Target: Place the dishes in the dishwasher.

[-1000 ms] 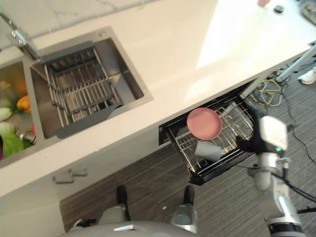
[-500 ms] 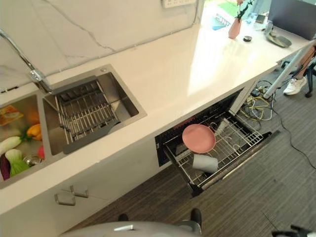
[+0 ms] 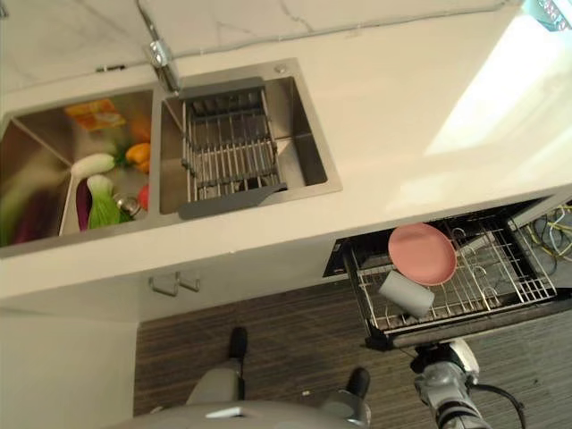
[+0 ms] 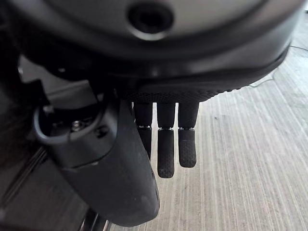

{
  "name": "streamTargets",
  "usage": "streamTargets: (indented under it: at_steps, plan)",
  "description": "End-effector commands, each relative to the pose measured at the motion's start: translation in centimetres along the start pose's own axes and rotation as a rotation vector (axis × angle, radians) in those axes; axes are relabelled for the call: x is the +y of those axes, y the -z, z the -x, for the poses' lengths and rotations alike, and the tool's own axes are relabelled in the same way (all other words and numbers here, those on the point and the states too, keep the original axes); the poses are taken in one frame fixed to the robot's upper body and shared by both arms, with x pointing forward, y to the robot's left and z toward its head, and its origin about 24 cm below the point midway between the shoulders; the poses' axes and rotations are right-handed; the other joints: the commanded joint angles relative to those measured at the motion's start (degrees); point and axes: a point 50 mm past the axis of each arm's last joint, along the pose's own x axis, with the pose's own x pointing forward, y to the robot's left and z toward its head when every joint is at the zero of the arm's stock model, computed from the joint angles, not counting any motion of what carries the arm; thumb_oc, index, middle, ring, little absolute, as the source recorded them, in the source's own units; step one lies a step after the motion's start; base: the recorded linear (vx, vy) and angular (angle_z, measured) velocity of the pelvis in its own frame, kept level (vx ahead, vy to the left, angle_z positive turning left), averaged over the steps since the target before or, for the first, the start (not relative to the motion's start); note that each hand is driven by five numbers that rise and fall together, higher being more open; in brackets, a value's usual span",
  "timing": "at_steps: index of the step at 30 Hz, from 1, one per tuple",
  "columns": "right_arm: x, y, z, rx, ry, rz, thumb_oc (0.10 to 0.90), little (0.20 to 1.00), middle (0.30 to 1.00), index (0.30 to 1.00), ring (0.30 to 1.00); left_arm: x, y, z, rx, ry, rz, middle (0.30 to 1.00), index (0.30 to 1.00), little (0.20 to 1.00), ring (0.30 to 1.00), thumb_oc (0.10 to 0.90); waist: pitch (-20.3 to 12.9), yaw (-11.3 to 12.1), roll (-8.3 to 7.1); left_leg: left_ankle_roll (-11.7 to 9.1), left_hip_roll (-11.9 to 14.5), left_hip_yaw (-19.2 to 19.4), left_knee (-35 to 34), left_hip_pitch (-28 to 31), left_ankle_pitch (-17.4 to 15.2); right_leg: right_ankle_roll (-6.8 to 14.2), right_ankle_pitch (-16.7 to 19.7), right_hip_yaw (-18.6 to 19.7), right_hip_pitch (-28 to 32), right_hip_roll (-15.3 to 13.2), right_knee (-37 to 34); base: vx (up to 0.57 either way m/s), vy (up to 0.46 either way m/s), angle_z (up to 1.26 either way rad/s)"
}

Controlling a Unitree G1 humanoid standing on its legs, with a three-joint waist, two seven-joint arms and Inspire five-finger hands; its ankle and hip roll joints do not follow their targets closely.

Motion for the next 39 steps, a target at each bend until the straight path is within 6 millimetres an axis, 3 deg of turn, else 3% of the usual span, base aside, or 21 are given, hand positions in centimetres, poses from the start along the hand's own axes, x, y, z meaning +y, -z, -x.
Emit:
streamTargets:
  at_steps: [1, 6, 8, 12, 15, 18, 19, 20, 21, 22, 23, 24, 25, 28, 31, 32, 34, 35, 37, 39]
  plan:
    - [-1.5, -8.7, 0.0, -0.351, 0.005, 0.034, 0.400, 0.300, 0.300, 0.300, 0.300, 0.4, -2.9, -0.2, -0.060, -0.019, 0.002, 0.900, 0.900, 0.900, 0.900, 0.800, -0.2, 2.2, 1.57, -0.3, -0.5, 1.4, 0.1, 1.3, -7.9, -0.3, -0.4, -0.1, -0.3, -1.3, 1.1, -0.01, -0.004, 0.47]
    - [-3.9, -16.2, 1.8, -0.612, 0.097, 0.044, 0.400, 0.300, 0.300, 0.300, 0.300, 0.9, -3.5, -0.2, -0.092, -0.030, 0.007, 0.900, 0.900, 0.900, 0.900, 0.800, 1.0, 6.2, 2.43, -0.4, -1.2, -1.4, 0.1, -1.5, -7.0, -0.4, -0.8, -3.8, 0.3, -1.6, 1.1, 0.00, 0.010, 0.37]
    - [-5.9, -20.2, 3.7, -0.772, 0.179, 0.039, 0.400, 0.300, 0.300, 0.300, 0.300, 1.2, -3.4, -0.2, -0.084, -0.037, 0.022, 0.900, 0.900, 0.900, 0.900, 0.800, 1.7, 7.4, 2.38, -0.6, -1.2, -2.2, 0.1, -2.4, -6.8, -0.5, -0.9, -5.0, 0.5, -1.6, 1.1, 0.06, -0.014, 0.65]
    - [-9.3, -25.8, 7.7, -1.027, 0.332, 0.005, 0.400, 0.300, 0.300, 0.300, 0.300, 1.7, -3.7, -0.2, -0.112, -0.050, 0.115, 0.900, 0.900, 0.900, 0.900, 0.800, 2.1, 9.5, 1.49, -0.9, -1.0, -3.2, 0.1, -3.2, -7.9, -0.5, -2.4, -5.4, 1.0, -0.9, 1.1, 0.07, -0.025, 0.36]
    - [-9.5, -27.9, 9.7, -1.135, 0.374, 0.021, 0.400, 0.300, 0.300, 0.300, 0.300, 2.2, -4.0, -0.2, -0.122, -0.038, 0.141, 0.900, 0.900, 0.900, 0.900, 0.800, 2.1, 10.2, 0.45, -0.9, -1.0, -3.1, 0.1, -3.1, -8.0, -0.5, -2.4, -5.7, 1.1, -0.9, 1.1, 0.05, 0.005, 0.19]
    - [-7.1, -28.0, 9.9, -1.161, 0.315, 0.154, 0.400, 0.300, 0.300, 0.300, 0.300, 2.2, -3.8, -0.3, -0.095, -0.017, 0.167, 0.900, 0.900, 0.900, 0.900, 0.800, 1.7, 9.8, -0.77, -0.8, -0.8, -2.5, 0.1, -2.6, -8.5, -0.5, -2.4, -5.4, 1.3, -0.9, 1.2, 0.05, 0.007, -0.03]
    - [-7.1, -28.0, 9.9, -1.161, 0.315, 0.154, 0.400, 0.300, 0.300, 0.300, 0.300, 2.2, -3.8, -0.3, -0.095, -0.017, 0.167, 0.900, 0.900, 0.900, 0.900, 0.800, 1.7, 9.8, -0.77, -0.8, -0.8, -2.5, 0.1, -2.6, -8.5, -0.5, -2.4, -5.4, 1.3, -0.9, 1.2, -0.02, 0.051, -0.07]
    - [-4.9, -26.5, 8.9, -1.122, 0.247, 0.289, 0.400, 0.300, 0.300, 0.300, 0.300, 2.1, -4.1, -0.3, -0.099, -0.006, 0.182, 0.900, 0.900, 0.900, 0.900, 0.800, 1.4, 9.2, -1.36, -0.2, -1.3, -2.3, 0.1, -2.7, -7.6, -0.8, -1.2, -5.9, 1.0, -1.5, 1.4, 0.00, 0.044, -0.06]
    - [-1.3, -22.9, 6.8, -1.010, 0.113, 0.425, 0.400, 0.300, 0.300, 0.300, 0.300, 1.7, -4.5, -0.3, -0.113, 0.012, 0.162, 0.900, 0.900, 0.900, 0.900, 0.800, 0.8, 8.3, -1.92, -0.2, -1.2, -1.8, 0.1, -2.0, -8.0, -0.7, -1.3, -5.8, 1.2, -1.6, 1.6, 0.00, 0.044, -0.06]
    - [-1.3, -22.9, 6.8, -1.010, 0.113, 0.425, 0.400, 0.300, 0.300, 0.300, 0.300, 1.7, -4.5, -0.3, -0.113, 0.012, 0.162, 0.900, 0.900, 0.900, 0.900, 0.800, 0.8, 8.3, -1.92, -0.2, -1.2, -1.8, 0.1, -2.0, -8.0, -0.7, -1.3, -5.8, 1.2, -1.6, 1.6, 0.06, -0.008, -0.08]
    - [0.2, -20.7, 5.9, -0.947, 0.043, 0.461, 0.519, 0.479, 0.479, 0.479, 0.479, 1.6, -4.7, -0.3, -0.119, 0.018, 0.173, 0.900, 0.900, 0.900, 0.900, 0.800, 0.4, 7.8, -2.17, -0.1, -1.1, -1.6, 0.1, -1.6, -8.2, -0.7, -1.4, -5.7, 1.3, -1.6, 1.8, 0.05, -0.013, -0.16]
    - [2.9, -16.1, 4.6, -0.818, -0.091, 0.509, 0.800, 0.900, 0.900, 0.900, 0.900, 1.5, -4.9, -0.3, -0.121, 0.017, 0.197, 0.900, 0.900, 0.900, 0.900, 0.800, -0.1, 6.7, -2.57, -0.1, -0.9, -1.2, 0.1, -0.9, -8.5, -0.6, -1.7, -5.6, 1.5, -1.7, 2.2, 0.05, -0.013, -0.19]
    - [2.9, -16.1, 4.6, -0.818, -0.091, 0.509, 0.800, 0.900, 0.900, 0.900, 0.900, 1.5, -4.9, -0.3, -0.121, 0.017, 0.197, 0.900, 0.900, 0.900, 0.900, 0.800, -0.1, 6.7, -2.59, -0.1, -0.9, -1.2, 0.1, -0.9, -8.5, -0.6, -1.7, -5.6, 1.5, -1.7, 2.2, 0.04, -0.003, -0.07]
    - [5.3, -8.9, 3.2, -0.590, -0.235, 0.543, 0.800, 0.900, 0.900, 0.900, 0.900, 1.3, -5.6, -0.3, -0.134, 0.027, 0.197, 0.900, 0.900, 0.900, 0.900, 0.800, -0.2, 4.7, -2.94, -0.2, -0.7, -0.6, 0.1, 0.4, -8.6, -0.6, -2.0, -5.1, 1.8, -1.8, 3.0, 0.01, 0.024, 0.03]
    - [6.0, -0.3, 2.4, -0.272, -0.326, 0.529, 0.800, 0.900, 0.900, 0.900, 0.900, 1.1, -5.8, -0.2, -0.142, 0.048, 0.129, 0.900, 0.900, 0.900, 0.900, 0.800, -1.6, 2.4, -3.39, 0.4, -1.6, -0.3, 0.1, 1.8, -9.5, 0.4, -0.7, -5.2, 2.9, -2.9, 4.0, 0.06, 0.114, -0.04]
    - [5.7, 4.0, 2.7, -0.096, -0.354, 0.483, 0.800, 0.900, 0.900, 0.900, 0.900, 1.4, -5.9, -0.2, -0.156, 0.061, 0.139, 0.900, 0.900, 0.900, 0.900, 0.800, -2.6, 0.8, -3.41, 1.3, -2.9, -0.6, 0.1, 3.0, -10.1, 0.7, 0.5, -4.9, 3.5, -4.0, 6.0, 0.07, 0.146, 0.03]
    - [5.7, 4.0, 2.7, -0.096, -0.354, 0.483, 0.800, 0.900, 0.900, 0.900, 0.900, 1.4, -5.9, -0.2, -0.156, 0.061, 0.138, 0.900, 0.900, 0.900, 0.900, 0.800, -2.6, 0.8, -3.44, 1.3, -2.9, -0.6, 0.1, 3.1, -10.1, 0.7, 0.5, -5.0, 3.5, -4.1, 6.1, 0.06, 0.116, 0.08]
    - [5.4, 7.1, 3.2, 0.028, -0.372, 0.467, 0.800, 0.900, 0.900, 0.900, 0.900, 1.8, -5.9, -0.2, -0.164, 0.056, 0.146, 0.900, 0.900, 0.900, 0.900, 0.800, -3.4, -0.3, -3.36, 2.4, -4.4, -1.1, 0.3, 4.5, -10.9, 0.7, 2.6, -4.1, 3.8, -5.6, 9.3, 0.10, 0.197, 0.25]
    - [4.7, 9.0, 3.4, 0.129, -0.361, 0.422, 0.800, 0.900, 0.900, 0.900, 0.900, 2.0, -5.9, -0.2, -0.174, 0.051, 0.144, 0.900, 0.900, 0.900, 0.900, 0.800, -3.6, -1.4, -3.34, 3.9, -6.5, -1.7, 0.5, 6.2, -11.6, 0.6, 6.6, -1.1, 3.0, -7.5, 14.4, 0.12, 0.261, 0.39]
    - [3.9, 9.7, 3.2, 0.203, -0.323, 0.334, 0.800, 0.900, 0.900, 0.900, 0.900, 2.1, -6.1, -0.2, -0.183, 0.047, 0.144, 0.900, 0.900, 0.900, 0.900, 0.800, -3.5, -2.1, -2.76, 5.5, -8.4, -2.6, 0.7, 7.5, -11.9, 0.8, 12.9, 3.9, 0.9, -8.9, 20.4, 0.09, 0.262, 0.45]
